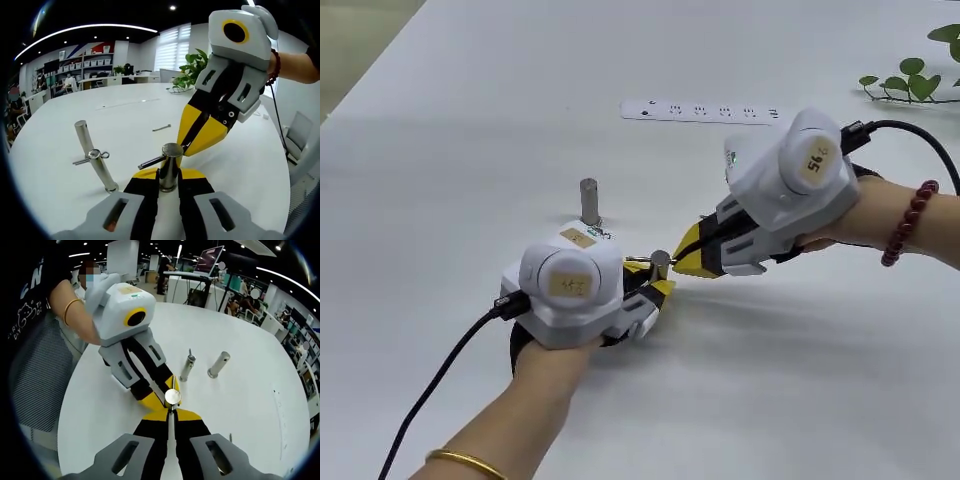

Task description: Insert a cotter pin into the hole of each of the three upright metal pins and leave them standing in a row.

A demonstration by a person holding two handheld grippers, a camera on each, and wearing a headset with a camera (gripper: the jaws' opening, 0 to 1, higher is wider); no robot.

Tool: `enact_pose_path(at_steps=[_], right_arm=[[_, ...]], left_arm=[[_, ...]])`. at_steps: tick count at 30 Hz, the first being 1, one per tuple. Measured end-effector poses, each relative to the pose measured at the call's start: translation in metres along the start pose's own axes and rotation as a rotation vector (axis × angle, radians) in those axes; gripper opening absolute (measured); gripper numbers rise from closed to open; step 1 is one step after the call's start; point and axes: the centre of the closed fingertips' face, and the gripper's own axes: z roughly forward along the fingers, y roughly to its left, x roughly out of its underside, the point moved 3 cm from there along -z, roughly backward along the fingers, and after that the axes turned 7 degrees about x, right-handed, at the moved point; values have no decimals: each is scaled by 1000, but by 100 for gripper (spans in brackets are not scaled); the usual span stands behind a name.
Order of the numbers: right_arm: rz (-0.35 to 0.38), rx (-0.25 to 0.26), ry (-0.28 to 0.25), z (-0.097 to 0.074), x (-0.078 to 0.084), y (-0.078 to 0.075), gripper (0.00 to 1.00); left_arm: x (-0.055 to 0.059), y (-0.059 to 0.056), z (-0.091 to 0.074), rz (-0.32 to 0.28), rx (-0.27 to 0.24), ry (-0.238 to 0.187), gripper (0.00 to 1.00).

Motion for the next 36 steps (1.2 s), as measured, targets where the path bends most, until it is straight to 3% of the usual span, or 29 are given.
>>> enact_pose_path(at_steps=[8, 17, 30, 36], right_arm=[[13, 7, -10, 0, -2, 1, 3], [83, 23, -53, -2, -12, 0, 12], [188, 35, -70, 9, -18, 4, 19], [213, 24, -67, 16, -16, 4, 18]], left_arm=[[10, 1, -6, -8, -4, 55, 19], [8, -1, -18, 27, 6, 68, 25], [-2, -2, -43, -10, 45, 44, 37], [-4, 0, -53, -6, 27, 48, 46]])
